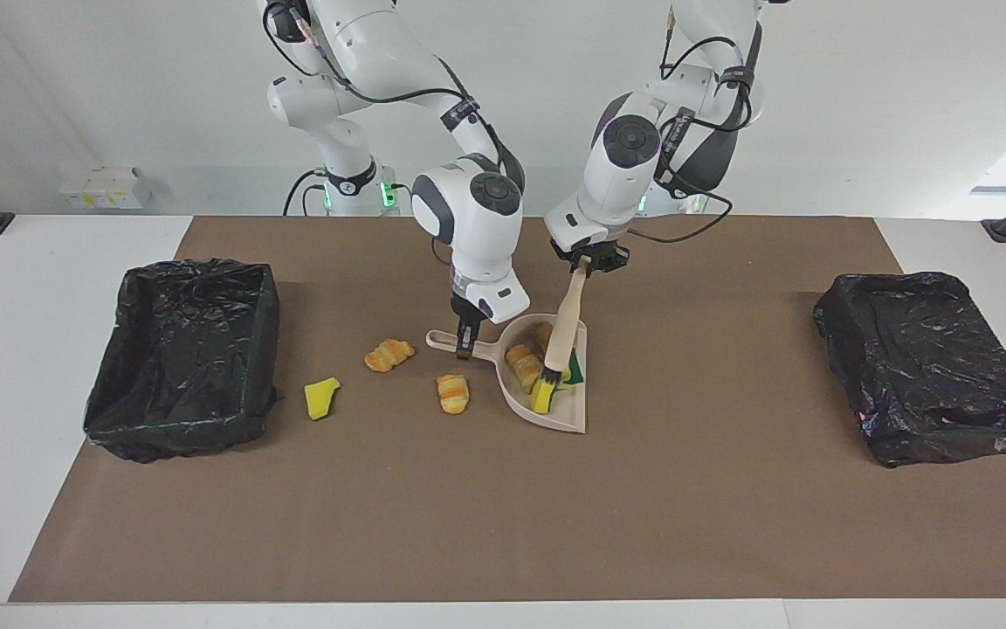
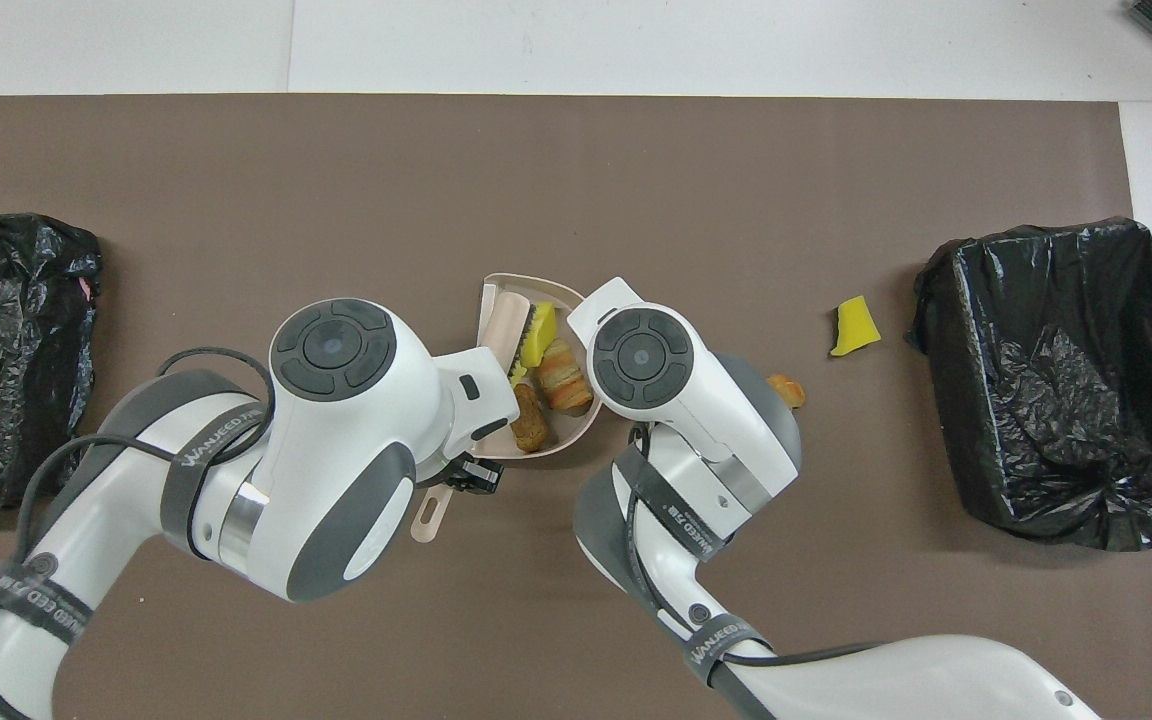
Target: Sweep and dump trash in bin
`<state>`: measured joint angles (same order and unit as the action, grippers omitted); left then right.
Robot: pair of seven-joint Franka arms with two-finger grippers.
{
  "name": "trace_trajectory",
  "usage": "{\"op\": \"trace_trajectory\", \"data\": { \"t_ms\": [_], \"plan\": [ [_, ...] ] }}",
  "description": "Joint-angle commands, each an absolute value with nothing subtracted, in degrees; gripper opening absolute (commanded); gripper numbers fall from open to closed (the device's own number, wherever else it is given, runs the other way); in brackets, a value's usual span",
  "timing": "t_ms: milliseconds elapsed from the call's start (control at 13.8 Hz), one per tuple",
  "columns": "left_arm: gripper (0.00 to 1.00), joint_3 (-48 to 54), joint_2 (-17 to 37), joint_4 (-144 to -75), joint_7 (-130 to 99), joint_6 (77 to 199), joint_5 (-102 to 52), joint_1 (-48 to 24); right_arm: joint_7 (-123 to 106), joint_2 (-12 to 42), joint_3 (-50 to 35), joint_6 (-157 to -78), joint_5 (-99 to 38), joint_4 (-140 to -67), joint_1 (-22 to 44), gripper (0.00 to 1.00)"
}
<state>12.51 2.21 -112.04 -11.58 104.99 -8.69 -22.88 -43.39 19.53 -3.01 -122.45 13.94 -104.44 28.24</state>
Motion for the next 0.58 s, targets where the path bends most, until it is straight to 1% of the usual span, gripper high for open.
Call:
{"op": "trace_trajectory", "data": {
  "t_ms": [0, 145, 218, 363, 508],
  "plan": [
    [0.0, 11.6, -2.0, -112.5, -12.7, 99.5, -9.7, -22.6, -47.9, 20.0, -3.7, -123.7, 12.8, -104.4, 25.7, 0.0],
    [0.0, 11.3, -3.6, -113.7, -18.2, 94.2, -9.3, -21.7, -51.2, 20.0, -3.6, -123.7, 10.3, -104.3, 25.0, 0.0],
    [0.0, 11.4, -4.7, -115.3, -22.2, 93.7, -9.3, -21.4, -53.6, 19.9, -3.6, -123.7, 9.8, -103.7, 24.0, 0.0],
    [0.0, 11.5, -9.0, -121.5, -29.0, 94.1, -9.3, -21.9, -56.2, 18.1, -3.6, -121.7, 9.0, -103.0, 23.1, 0.0],
    [0.0, 12.0, -14.5, -128.9, -31.8, 97.3, -9.3, -23.7, -57.4, 15.7, -3.6, -118.4, 8.2, -102.5, 21.7, 0.0]
  ]
}}
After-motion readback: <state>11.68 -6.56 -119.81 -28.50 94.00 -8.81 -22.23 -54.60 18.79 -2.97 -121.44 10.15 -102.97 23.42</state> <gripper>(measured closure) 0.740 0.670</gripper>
